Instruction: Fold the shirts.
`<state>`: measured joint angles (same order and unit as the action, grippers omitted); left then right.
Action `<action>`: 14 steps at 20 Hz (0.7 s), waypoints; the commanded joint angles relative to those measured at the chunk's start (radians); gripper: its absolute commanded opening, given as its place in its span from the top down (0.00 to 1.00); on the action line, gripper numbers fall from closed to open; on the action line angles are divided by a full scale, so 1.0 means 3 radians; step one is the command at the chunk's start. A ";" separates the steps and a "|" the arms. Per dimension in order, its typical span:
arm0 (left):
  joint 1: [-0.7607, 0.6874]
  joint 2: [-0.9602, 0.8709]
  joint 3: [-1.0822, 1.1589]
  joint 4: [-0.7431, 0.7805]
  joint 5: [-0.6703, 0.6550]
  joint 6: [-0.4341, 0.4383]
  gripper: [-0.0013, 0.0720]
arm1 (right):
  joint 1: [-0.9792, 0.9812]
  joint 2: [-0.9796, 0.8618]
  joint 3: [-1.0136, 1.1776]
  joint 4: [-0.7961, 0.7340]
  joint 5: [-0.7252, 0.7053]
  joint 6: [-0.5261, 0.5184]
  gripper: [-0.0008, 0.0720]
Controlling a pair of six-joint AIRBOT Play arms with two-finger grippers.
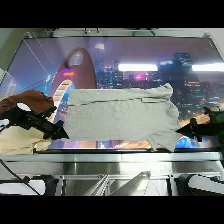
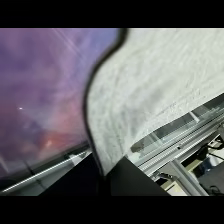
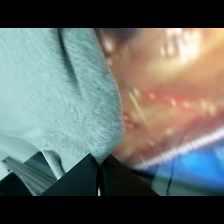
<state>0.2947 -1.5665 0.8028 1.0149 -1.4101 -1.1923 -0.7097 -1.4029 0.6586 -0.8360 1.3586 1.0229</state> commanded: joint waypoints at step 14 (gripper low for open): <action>-0.0155 -0.0175 0.1708 -0.0942 -0.0323 -0.0037 0.95 | 0.0518 -0.0062 0.0900 0.1634 -0.0418 -0.0019 0.96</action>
<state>0.2893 -1.5356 1.1580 0.7631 -1.5227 -1.1694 -0.6342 -1.3682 0.8425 -0.4480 1.3636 1.0260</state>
